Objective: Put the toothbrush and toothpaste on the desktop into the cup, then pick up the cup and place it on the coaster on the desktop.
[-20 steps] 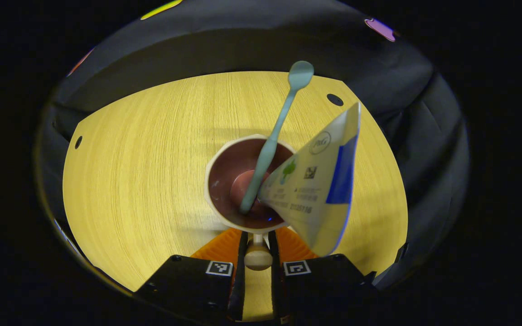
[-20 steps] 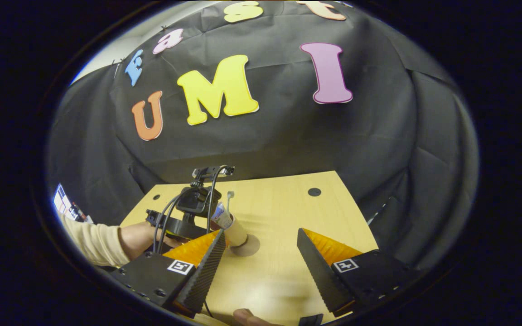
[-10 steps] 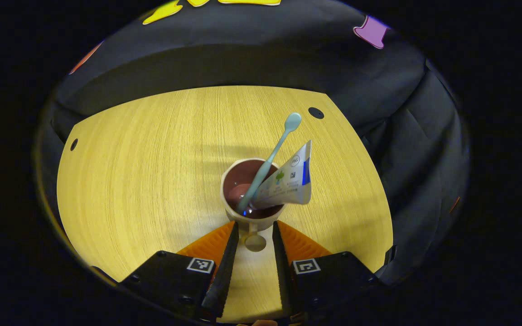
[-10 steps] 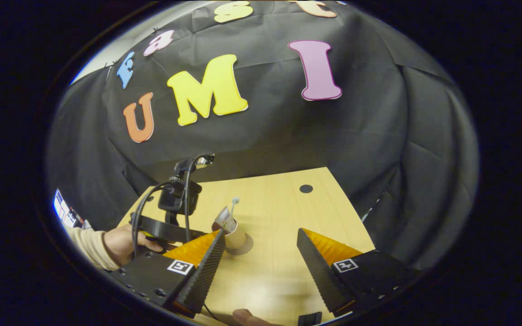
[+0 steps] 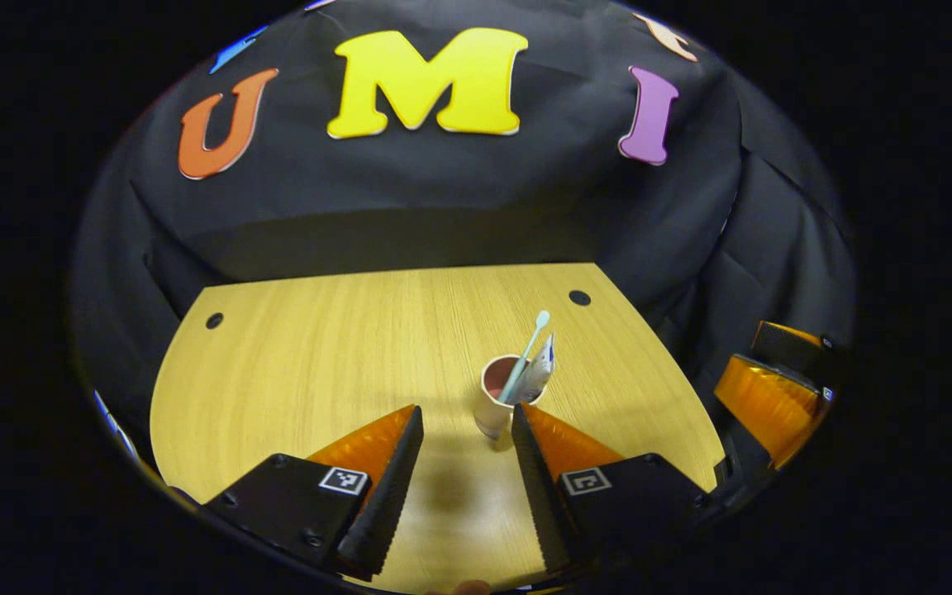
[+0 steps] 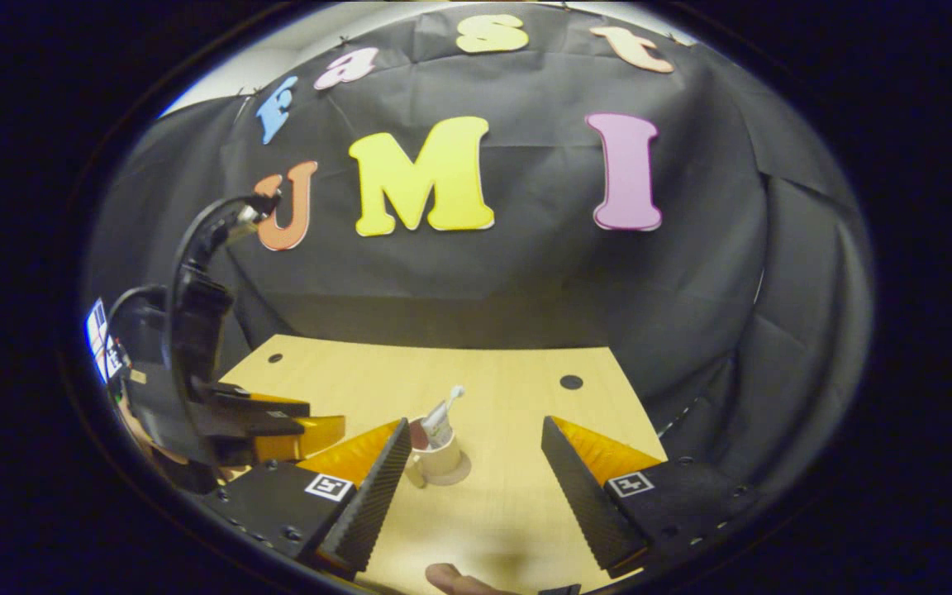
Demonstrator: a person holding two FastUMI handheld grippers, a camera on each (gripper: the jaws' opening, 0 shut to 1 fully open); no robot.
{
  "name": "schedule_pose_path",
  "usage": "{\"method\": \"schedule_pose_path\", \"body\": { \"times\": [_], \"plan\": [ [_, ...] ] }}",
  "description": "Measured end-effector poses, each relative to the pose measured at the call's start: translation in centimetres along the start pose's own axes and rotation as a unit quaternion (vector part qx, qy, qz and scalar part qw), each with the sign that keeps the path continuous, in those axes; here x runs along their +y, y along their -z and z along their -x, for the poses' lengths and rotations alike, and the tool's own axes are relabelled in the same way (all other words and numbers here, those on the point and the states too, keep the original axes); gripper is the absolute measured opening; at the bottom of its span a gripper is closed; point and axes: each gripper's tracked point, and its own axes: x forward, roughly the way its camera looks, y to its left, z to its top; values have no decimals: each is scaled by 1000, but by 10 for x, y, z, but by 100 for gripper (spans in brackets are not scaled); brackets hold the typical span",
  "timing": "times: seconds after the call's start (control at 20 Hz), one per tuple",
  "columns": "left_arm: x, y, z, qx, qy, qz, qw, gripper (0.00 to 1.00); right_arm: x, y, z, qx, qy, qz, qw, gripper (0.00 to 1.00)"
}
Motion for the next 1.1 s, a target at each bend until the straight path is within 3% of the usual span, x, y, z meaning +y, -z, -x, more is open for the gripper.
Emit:
{"method": "schedule_pose_path", "body": {
  "times": [0.1, 0.25, 0.3, 0.4, 0.55, 0.75, 0.85, 1.1],
  "plan": [
    [8, 6, -3, -42, -26, 4, 999, 79, 24, -8, 3, -16, -11, 15, 1000, 96],
    [19, 1, -14, -114, -66, -12, 991, 82, 55, -19, 13, -39, -18, 21, 999, 96],
    [19, 3, -17, -133, -74, -15, 988, 90, 62, -23, 18, -49, -17, 17, 999, 96],
    [21, 8, -26, -163, -81, -10, 983, 96, 80, -32, 29, -73, -18, 15, 997, 96],
    [29, 14, -29, -198, -91, 14, 976, 97, 100, -43, 43, -105, -12, 41, 994, 96],
    [31, 13, -25, -234, -105, 25, 966, 97, 132, -30, 52, -99, -24, 45, 994, 95],
    [30, 10, -26, -235, -95, 29, 967, 97, 142, -26, 49, -99, -17, 71, 992, 95],
    [33, 10, -24, -237, -87, 18, 967, 97, 161, -16, 52, -92, -6, 68, 993, 95]
  ]
}}
